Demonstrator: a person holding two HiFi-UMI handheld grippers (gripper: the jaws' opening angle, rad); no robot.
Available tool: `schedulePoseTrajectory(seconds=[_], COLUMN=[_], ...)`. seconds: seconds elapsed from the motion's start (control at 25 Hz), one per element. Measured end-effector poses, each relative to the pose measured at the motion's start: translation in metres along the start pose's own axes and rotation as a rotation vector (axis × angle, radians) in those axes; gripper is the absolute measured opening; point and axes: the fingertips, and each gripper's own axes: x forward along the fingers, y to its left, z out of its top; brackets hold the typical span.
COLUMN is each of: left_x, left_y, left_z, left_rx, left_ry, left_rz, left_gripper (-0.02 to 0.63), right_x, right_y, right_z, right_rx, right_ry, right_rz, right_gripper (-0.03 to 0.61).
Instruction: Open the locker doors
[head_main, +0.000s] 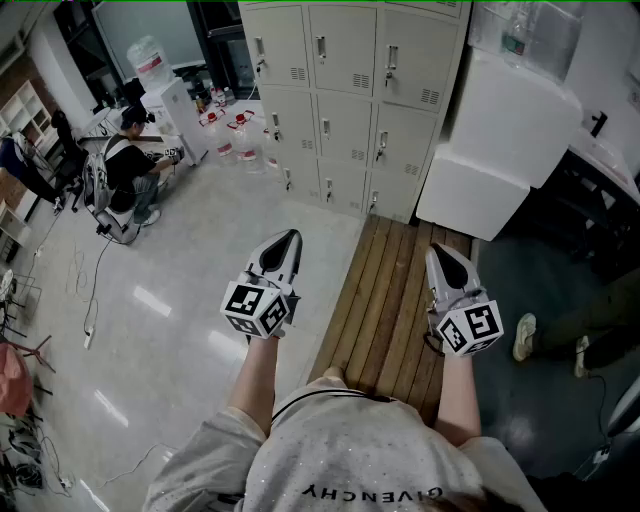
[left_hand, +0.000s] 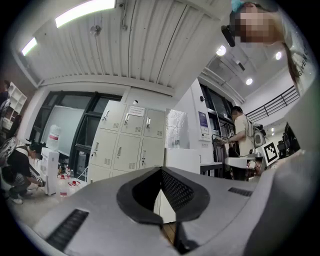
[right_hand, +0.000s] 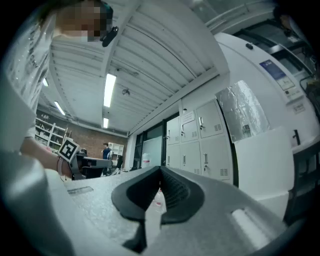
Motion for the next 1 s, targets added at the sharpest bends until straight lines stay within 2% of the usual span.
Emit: schedulePoseTrajectory(seconds=[0.16,0.64,1.0], left_x=[0.024,0.026,0.079], left_y=[0.046,0.164,0.220], left_z=[-0.008,-0.037,-0.044], left_rx=[0.013,-0.078,-0.079], left_ry=[0.006,0.015,0.032], left_rz=[-0.014,0.124,0.152], left_gripper=[-0.002,-0.002,-0.002], right_x=[0.054,0.163,0.245], right_y=[0.005,0.024,-0.017], right_z=[-0.016,-0.067,-0.090], right_rx=[0.007,0.008,-0.011], right_ry=[-0.014,0.092,0.114], right_rz=[0.013,0.106,0.101], right_gripper=[0.000,0.000,0.000])
